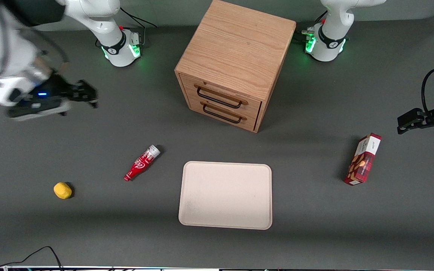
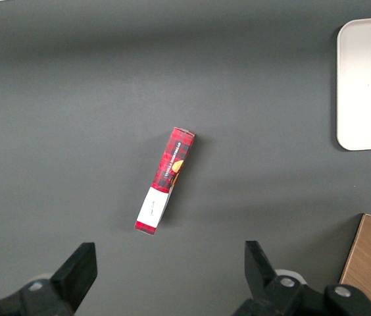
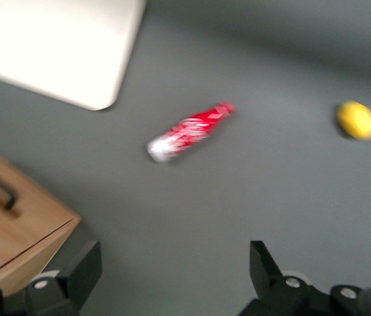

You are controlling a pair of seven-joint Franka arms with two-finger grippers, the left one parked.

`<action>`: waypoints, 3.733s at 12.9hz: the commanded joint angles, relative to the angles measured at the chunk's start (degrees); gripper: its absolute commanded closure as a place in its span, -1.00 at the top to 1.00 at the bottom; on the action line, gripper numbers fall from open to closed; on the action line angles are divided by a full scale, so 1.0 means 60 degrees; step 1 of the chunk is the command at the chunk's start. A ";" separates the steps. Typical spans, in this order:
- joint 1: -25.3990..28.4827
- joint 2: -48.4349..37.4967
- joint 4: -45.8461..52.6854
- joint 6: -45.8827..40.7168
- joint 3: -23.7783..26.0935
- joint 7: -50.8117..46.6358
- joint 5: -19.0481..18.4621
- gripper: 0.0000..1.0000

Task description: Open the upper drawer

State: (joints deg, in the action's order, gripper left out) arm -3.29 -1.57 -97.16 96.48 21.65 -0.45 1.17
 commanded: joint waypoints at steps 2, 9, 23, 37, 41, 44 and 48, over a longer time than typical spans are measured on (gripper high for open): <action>0.0021 0.1372 0.1281 -0.0042 0.2378 0.0206 -0.0005 1.00; 0.0900 0.3672 0.1267 0.2361 0.4097 0.1240 -0.0591 1.00; 0.1310 0.5226 0.0988 0.3416 0.3936 0.2608 -0.1953 1.00; 0.1618 0.5461 0.1398 0.3796 0.3088 0.3881 -0.1851 1.00; 0.1632 0.5535 0.1720 0.3812 0.2736 0.4599 -0.1924 1.00; 0.1662 0.5549 0.1998 0.3855 0.2254 0.5258 -0.1924 1.00; 0.2013 0.5710 0.2686 0.3870 0.1360 0.5932 -0.1895 1.00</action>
State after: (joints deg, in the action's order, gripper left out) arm 6.40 30.74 -85.03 119.63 32.52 33.01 -9.20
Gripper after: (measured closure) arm 0.000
